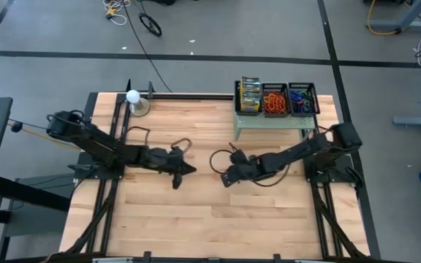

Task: Pick & Place Office Desk Supplies
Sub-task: Put the orange rubber band into the middle black basket on the shelf

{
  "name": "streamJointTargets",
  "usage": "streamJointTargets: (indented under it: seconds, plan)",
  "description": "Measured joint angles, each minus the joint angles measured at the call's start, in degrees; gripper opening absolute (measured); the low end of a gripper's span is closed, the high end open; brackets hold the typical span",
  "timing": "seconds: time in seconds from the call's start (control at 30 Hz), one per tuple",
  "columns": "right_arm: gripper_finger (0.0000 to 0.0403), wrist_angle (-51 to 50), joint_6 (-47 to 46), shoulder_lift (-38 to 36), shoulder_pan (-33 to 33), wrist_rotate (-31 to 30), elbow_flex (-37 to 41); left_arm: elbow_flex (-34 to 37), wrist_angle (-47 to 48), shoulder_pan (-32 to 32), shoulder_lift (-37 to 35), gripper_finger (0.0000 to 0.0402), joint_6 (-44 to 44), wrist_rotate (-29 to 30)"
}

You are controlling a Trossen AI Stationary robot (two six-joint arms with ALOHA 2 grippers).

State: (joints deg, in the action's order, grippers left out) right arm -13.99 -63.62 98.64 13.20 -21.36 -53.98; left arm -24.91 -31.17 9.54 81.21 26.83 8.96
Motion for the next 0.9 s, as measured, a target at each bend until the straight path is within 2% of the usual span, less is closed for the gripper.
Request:
streamJointTargets:
  seconds: [0.07, 0.17, 0.3, 0.6, 0.7, 0.8, 0.9]
  plan:
    - [0.0171, -5.87, 0.02, 2.35, -1.09, 0.32, -2.69, 3.17, -5.89, -0.17, -1.04, 0.0008, 2.27, 1.71]
    - [0.0171, -9.08, 0.86, 5.40, -2.36, 1.15, -5.33, 5.87, -8.76, -0.26, -1.89, 0.0008, 4.88, 4.65]
    - [0.0161, -8.62, 1.49, 7.55, -3.60, 3.64, -6.32, 7.25, -9.56, -0.11, -1.81, 0.0008, 6.19, 5.57]
    - [0.0059, -5.65, 2.09, 9.07, -4.98, 5.51, -6.29, 7.88, -10.45, -0.13, -1.06, 0.0008, 5.96, 5.56]
    - [0.0028, -5.53, 2.42, 9.15, -5.40, 6.35, -6.29, 7.87, -9.27, -0.55, -1.07, 0.0008, 8.63, 5.35]
    - [0.0007, -5.30, 3.03, 8.56, -5.57, 6.92, -6.28, 7.91, -7.06, -1.82, -1.00, 0.0008, 13.56, 2.38]
    - [0.0006, -6.29, 3.16, 6.13, -5.39, 7.03, -6.36, 7.91, -6.65, -2.20, -1.00, 0.0008, 15.00, 1.74]
